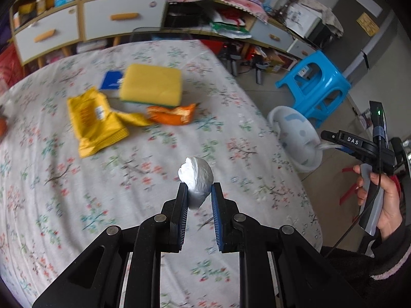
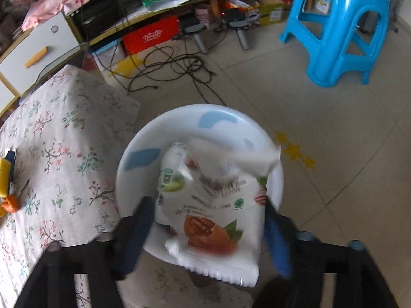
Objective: Collect trash
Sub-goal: 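Drop the pecan bag into the white bin with the right tool while the left tool drops the tissue in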
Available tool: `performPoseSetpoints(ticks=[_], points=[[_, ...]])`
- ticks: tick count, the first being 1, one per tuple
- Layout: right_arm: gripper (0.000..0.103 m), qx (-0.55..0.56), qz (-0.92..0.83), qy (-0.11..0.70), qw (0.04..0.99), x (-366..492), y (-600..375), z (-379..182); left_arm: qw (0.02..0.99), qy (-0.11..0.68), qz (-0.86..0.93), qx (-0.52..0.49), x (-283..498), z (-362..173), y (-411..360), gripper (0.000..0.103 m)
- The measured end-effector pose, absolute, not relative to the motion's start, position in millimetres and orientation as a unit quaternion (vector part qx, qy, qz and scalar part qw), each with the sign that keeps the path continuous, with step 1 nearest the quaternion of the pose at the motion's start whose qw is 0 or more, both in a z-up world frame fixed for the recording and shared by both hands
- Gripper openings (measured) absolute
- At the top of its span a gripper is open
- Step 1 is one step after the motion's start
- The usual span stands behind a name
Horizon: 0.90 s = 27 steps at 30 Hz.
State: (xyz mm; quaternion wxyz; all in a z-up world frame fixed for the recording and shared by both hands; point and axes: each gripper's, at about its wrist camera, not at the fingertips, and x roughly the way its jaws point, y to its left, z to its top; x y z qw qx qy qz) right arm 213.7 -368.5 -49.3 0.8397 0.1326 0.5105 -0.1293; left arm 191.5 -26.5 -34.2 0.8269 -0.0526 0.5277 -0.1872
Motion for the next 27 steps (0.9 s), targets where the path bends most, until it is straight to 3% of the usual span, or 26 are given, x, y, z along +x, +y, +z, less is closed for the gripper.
performPoseSetpoints(ticks=[27], points=[[0.079, 0.132, -0.143, 0.507, 0.84, 147, -458, -44, 0.801, 0.509, -0.314, 0.029, 227, -64, -250, 0.019]])
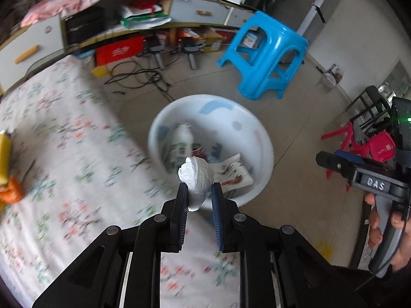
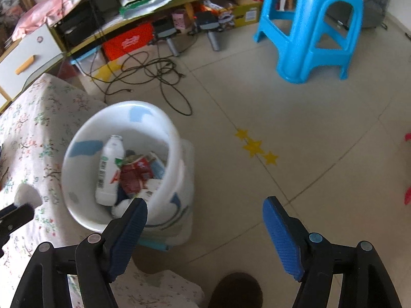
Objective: Collect trash
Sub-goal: 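Drop the pecan bag into the white bin with the right tool while the left tool drops the tissue in, then grasp the yellow snack wrapper with the left tool while the right tool returns to the table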
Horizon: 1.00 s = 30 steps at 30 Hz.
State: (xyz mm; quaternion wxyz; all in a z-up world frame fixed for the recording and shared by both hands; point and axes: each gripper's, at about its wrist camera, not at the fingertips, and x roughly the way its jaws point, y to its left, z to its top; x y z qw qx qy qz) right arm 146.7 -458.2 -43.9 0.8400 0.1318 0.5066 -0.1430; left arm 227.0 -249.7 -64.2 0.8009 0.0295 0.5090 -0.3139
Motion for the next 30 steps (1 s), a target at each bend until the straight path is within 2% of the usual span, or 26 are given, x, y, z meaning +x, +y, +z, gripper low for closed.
performPoseSetpoints(ticks=[5, 7, 9, 11, 20, 30], points=[[0.079, 0.138, -0.148, 0.507, 0.838, 140, -468, -45, 0.803, 0.498, -0.323, 0.045, 230, -70, -272, 0.02], [0.079, 0.138, -0.148, 0.507, 0.838, 139, -470, -45, 0.803, 0.498, -0.323, 0.051, 232, -71, -277, 0.031], [0.079, 0.139, -0.148, 0.507, 0.838, 138, -471, -45, 0.801, 0.504, -0.314, 0.068, 234, -74, -282, 0.077], [0.079, 0.14, -0.148, 0.506, 0.838, 138, -471, -45, 0.813, 0.493, -0.296, 0.087, 230, -72, -283, 0.087], [0.08, 0.134, -0.142, 0.507, 0.84, 141, -464, -43, 0.823, 0.488, -0.274, 0.097, 224, -63, -255, 0.087], [0.08, 0.127, -0.127, 0.507, 0.843, 147, -437, -38, 0.836, 0.486, -0.243, 0.078, 212, -51, -185, 0.089]])
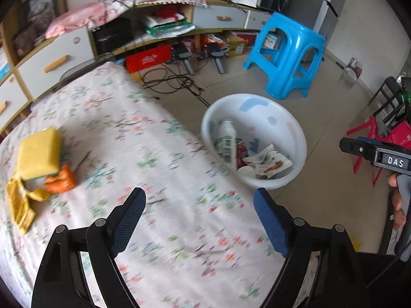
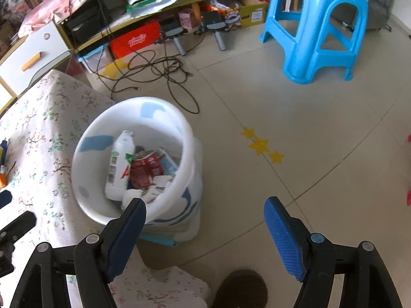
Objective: Collect trash
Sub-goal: 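Grasp the yellow snack wrapper with the left tool while the right tool returns to the table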
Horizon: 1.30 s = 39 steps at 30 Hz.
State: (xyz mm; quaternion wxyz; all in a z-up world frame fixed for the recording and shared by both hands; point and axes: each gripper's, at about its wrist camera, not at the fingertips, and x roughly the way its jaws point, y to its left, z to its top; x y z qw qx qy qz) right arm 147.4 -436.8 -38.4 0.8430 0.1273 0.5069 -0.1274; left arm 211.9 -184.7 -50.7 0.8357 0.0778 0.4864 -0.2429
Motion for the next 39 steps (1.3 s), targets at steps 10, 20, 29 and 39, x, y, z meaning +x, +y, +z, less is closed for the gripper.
performPoseSetpoints(ticks=[10, 20, 29, 39], points=[[0.08, 0.138, -0.1, 0.511, 0.843, 161, -398, -32, 0.866, 0.465, -0.18, 0.037, 200, -34, -99, 0.101], [0.086, 0.119, -0.074, 0.509, 0.849, 181, -338, -30, 0.898, 0.438, -0.029, -0.005, 219, -31, -8, 0.101], [0.086, 0.098, -0.053, 0.5, 0.859, 208, -284, -29, 0.889, 0.457, 0.03, -0.025, 247, -34, 42, 0.101], [0.086, 0.126, 0.001, 0.533, 0.837, 243, -230, -48, 0.855, 0.505, 0.024, -0.119, 273, -68, 70, 0.101]])
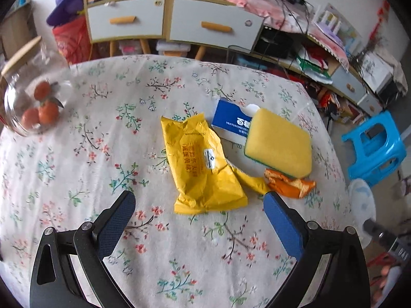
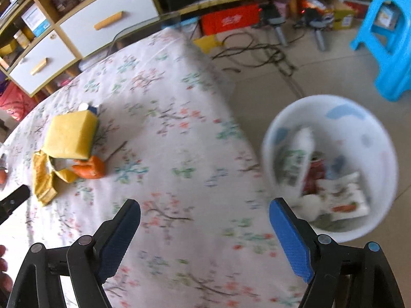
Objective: Collect trash
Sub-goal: 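Grasp the yellow snack wrapper with the left tool while the right tool returns to the table, then grasp the orange peel with the right tool while the left tool lifts the yellow wrapper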
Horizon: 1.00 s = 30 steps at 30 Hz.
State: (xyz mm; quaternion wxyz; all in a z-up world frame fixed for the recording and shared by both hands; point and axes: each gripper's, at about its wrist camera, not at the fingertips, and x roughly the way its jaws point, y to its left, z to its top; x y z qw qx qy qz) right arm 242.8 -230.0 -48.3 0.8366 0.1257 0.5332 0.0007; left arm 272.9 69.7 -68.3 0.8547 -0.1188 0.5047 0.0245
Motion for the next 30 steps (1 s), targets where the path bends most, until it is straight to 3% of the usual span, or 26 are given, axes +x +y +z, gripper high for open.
performPoseSetpoints(ticks=[13, 16, 23, 27, 30], points=[[0.086, 0.118, -0.006, 0.555, 0.823, 265, -211, -69, 0.851, 0.507, 0.058, -0.125, 311, -102, 60, 0.092], [0.086, 0.115, -0.004, 0.553, 0.825, 267, -209, -72, 0.847, 0.513, 0.059, -0.129, 315, -110, 61, 0.086], [0.086, 0.108, 0.014, 0.546, 0.831, 273, -192, -79, 0.849, 0.516, 0.032, -0.108, 305, -105, 65, 0.06], [0.086, 0.11, 0.042, 0.541, 0.833, 280, -173, -84, 0.842, 0.528, -0.005, -0.11, 296, -100, 71, 0.034], [0.086, 0.1, 0.058, 0.539, 0.834, 284, -155, -87, 0.839, 0.535, -0.016, -0.099, 287, -99, 74, 0.025]])
